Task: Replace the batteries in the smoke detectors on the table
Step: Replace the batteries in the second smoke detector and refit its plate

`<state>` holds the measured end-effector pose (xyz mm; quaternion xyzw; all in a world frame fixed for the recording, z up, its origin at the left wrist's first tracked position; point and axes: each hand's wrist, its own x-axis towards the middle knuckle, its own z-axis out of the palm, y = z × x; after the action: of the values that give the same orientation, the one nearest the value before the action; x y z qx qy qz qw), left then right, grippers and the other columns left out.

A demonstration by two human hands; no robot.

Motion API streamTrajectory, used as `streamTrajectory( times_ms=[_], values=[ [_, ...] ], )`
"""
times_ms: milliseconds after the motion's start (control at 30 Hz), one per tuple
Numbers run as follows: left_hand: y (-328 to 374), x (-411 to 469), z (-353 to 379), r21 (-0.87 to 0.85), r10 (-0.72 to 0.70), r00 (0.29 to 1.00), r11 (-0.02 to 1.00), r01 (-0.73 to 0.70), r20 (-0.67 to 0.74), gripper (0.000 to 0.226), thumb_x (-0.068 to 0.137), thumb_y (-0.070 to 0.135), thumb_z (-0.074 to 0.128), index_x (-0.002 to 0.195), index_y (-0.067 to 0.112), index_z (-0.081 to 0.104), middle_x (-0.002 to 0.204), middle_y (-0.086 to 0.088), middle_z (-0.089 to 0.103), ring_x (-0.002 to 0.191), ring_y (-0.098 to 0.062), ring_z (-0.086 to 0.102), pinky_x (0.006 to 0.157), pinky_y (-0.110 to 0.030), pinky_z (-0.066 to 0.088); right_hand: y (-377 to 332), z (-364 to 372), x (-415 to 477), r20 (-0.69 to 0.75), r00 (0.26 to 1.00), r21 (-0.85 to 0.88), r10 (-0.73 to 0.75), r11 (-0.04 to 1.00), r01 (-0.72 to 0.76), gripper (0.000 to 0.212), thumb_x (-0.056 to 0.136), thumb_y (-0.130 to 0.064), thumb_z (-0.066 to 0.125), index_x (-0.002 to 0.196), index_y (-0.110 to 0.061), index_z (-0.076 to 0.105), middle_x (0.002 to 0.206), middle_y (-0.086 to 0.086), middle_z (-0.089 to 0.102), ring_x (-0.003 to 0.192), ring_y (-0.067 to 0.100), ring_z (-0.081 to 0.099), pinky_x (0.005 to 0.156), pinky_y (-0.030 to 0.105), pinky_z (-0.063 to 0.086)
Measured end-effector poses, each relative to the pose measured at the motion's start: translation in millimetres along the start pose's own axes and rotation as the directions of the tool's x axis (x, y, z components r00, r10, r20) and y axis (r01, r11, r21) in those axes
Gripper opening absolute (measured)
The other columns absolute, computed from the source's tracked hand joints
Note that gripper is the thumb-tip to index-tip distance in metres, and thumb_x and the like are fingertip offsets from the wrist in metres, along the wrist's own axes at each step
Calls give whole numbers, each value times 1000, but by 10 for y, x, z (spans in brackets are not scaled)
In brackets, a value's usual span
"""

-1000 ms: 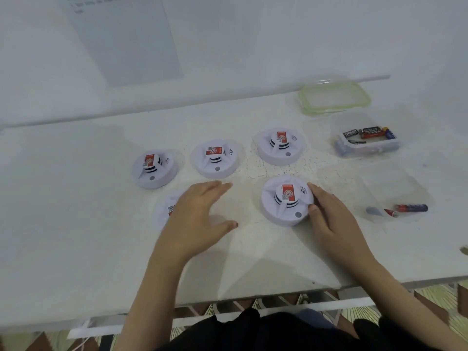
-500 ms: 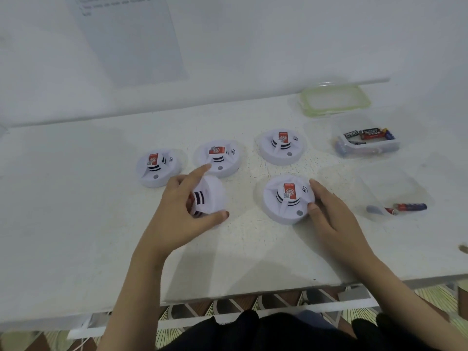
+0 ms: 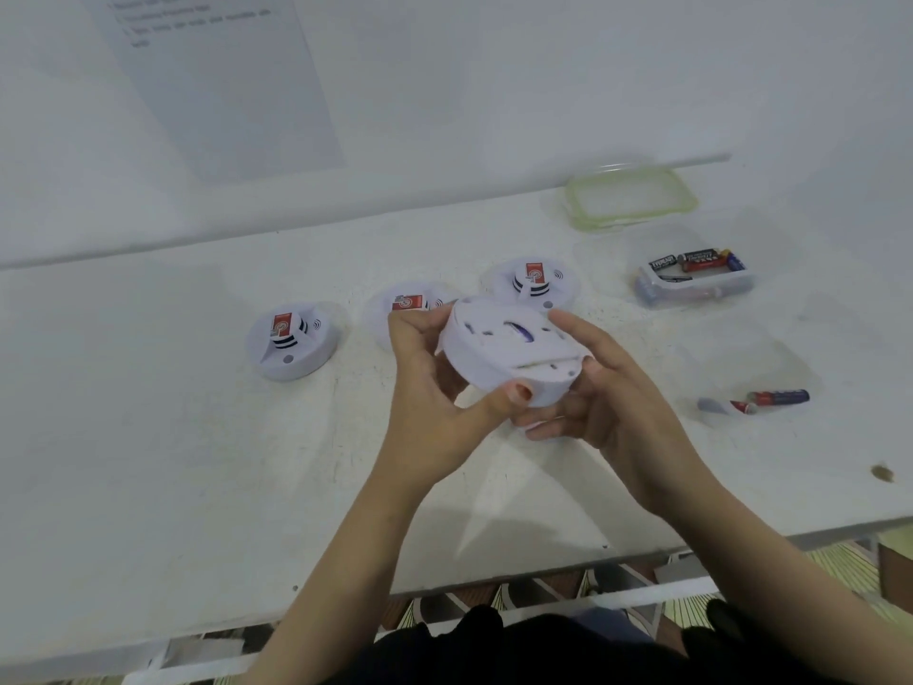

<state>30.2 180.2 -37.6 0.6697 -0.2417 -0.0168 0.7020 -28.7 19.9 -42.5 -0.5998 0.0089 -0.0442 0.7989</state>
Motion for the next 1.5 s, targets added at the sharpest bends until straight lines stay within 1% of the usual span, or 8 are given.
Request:
streamTrajectory(
  times_ms=[133,333,500,733,1033,1133,1233,1500],
  values=[
    [-119,46,-63,51,-44,997,998,41,68,70,62,37,86,115,24,41,128,-7,55,124,-21,53,102,-42,47,-3,-92,40,-60,998,-5,28,1000,-28,42,90,-17,48,129,-31,50,114,10,68,88,31,68,67,29,55],
    [-152,44,-8,258,-92,979,965,44,180,97,49,21,93,128,27,37,124,21,51,119,3,50,90,-12,44,-22,-190,-17,29,999,-82,43,996,-41,72,76,-5,64,135,-38,42,117,7,65,98,25,68,72,29,55],
    [-114,32,56,322,-137,967,945,62,216,110,43,13,97,133,31,36,126,22,51,117,5,51,87,-13,48,-77,-174,-21,132,990,-140,47,990,-28,79,76,17,63,137,-29,41,125,-7,58,110,10,61,75,23,53],
    [-32,5,58,358,-83,979,934,13,183,100,47,13,96,132,25,47,120,27,56,111,6,56,83,-11,49,-193,-245,53,263,959,-235,104,971,-41,66,72,5,72,130,-21,53,129,-4,57,117,15,57,85,27,52],
    [57,11,61,332,-33,978,942,-39,206,92,46,25,93,126,31,50,117,21,60,111,-4,60,85,-17,51,-244,-298,121,315,932,-235,180,966,-107,64,68,9,73,122,-23,58,120,3,61,107,19,62,75,39,57],
    [43,9,53,325,-42,980,946,-24,195,95,45,13,96,127,28,51,116,18,61,110,-6,61,84,-17,51,-257,-316,139,324,924,-243,201,962,-124,65,67,8,74,122,-23,59,119,4,62,105,21,63,75,44,57],
    [15,0,43,316,-54,979,949,-12,198,94,45,3,95,127,23,53,113,14,64,108,-9,63,82,-18,52,-275,-318,153,339,914,-233,224,961,-150,65,66,8,73,121,-24,60,116,3,63,102,21,65,71,39,57],
    [20,-28,21,300,-59,981,954,2,184,89,46,2,94,126,14,55,107,7,67,102,-13,65,79,-16,51,-313,-300,205,397,880,-267,262,950,-162,67,67,12,73,122,-23,60,122,4,60,105,22,63,72,44,57]
  ],
)
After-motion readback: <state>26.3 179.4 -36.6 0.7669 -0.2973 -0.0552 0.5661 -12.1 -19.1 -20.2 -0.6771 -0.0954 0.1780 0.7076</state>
